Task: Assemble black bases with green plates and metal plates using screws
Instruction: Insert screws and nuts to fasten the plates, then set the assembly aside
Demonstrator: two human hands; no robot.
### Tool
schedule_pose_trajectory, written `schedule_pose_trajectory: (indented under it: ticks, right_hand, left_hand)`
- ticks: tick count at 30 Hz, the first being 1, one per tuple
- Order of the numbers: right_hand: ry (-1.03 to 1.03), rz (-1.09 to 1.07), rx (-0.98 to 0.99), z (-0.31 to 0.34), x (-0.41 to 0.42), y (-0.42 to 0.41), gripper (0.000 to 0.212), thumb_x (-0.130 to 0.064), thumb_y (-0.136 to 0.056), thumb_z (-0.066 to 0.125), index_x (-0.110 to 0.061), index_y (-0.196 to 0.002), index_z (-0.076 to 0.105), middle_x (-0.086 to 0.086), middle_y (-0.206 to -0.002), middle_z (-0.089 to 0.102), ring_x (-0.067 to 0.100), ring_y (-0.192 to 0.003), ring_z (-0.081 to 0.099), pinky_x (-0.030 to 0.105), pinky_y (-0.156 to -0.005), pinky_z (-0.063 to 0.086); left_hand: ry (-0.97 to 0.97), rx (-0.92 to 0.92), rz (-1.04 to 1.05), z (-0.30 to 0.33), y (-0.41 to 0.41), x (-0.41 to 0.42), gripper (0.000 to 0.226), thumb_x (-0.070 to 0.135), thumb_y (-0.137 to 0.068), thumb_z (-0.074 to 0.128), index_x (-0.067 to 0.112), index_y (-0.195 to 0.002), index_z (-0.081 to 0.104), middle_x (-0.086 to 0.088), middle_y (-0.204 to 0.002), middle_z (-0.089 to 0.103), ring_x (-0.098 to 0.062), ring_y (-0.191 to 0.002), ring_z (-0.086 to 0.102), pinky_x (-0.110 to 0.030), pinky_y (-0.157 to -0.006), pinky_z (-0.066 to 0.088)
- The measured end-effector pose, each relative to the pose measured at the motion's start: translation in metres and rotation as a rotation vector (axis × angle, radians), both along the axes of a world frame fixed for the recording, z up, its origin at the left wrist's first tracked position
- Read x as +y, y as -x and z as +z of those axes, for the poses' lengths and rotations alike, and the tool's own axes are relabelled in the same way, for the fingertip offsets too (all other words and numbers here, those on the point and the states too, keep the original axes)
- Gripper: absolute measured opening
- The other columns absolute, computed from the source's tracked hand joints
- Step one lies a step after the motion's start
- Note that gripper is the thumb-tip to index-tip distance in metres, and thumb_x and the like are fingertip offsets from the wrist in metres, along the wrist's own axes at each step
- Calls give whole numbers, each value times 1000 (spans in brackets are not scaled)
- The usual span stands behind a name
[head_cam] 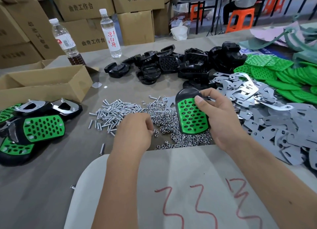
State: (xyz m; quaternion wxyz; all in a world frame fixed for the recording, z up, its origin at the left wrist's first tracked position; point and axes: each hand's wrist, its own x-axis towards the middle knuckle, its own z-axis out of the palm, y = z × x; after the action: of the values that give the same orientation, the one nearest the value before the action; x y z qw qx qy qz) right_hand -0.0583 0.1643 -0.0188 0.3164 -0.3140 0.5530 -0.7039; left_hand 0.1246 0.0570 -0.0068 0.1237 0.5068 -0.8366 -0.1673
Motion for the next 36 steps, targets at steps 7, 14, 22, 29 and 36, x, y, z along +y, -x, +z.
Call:
schedule_pose_trajectory:
  ticks: [7, 14, 22, 29, 36]
  right_hand:
    - [-14, -48, 71, -2, 0, 3, 20, -20, -102, 65, -29, -84, 66, 17, -96, 75, 25, -83, 73, 44, -65, 61]
    - [-45, -90, 192, -5, -2, -1, 17, -34, -89, 70, -21, -98, 65, 10, -85, 78, 39, -85, 75, 63, -76, 61]
    - [-30, -122, 237, -5, -1, 1, 11, -33, -90, 71, -25, -91, 64, 14, -79, 77, 47, -80, 72, 68, -69, 57]
    - [-13, -124, 247, -5, -2, 2, 10, -29, -93, 71, -22, -92, 64, 18, -79, 75, 50, -78, 70, 68, -67, 57]
    - [-32, -160, 395, -14, -4, 6, 13, -26, -96, 71, -19, -90, 61, -12, -44, 41, 7, -43, 29, 23, -46, 27]
  left_hand:
    - [-13, 613, 68, 2, 15, -1, 23, 5, -98, 63, 28, -98, 61, 3, -80, 64, -13, -67, 64, -35, -66, 48]
    - [-113, 986, -142, 4, 41, 24, 21, 4, -95, 66, 24, -91, 73, 3, -84, 76, -21, -79, 73, -46, -75, 61]
    - [58, 964, -135, -5, 50, 26, 13, 8, -85, 80, 21, -87, 79, 16, -78, 76, -3, -78, 72, -23, -75, 54]
    - [181, 933, -126, -7, 49, 23, 11, 9, -82, 83, 18, -80, 76, 13, -72, 71, -8, -70, 68, -25, -68, 52]
    - [503, 718, -224, -9, 56, 27, 14, 4, -82, 79, 7, -75, 67, -1, -74, 65, -27, -74, 58, -44, -66, 48]
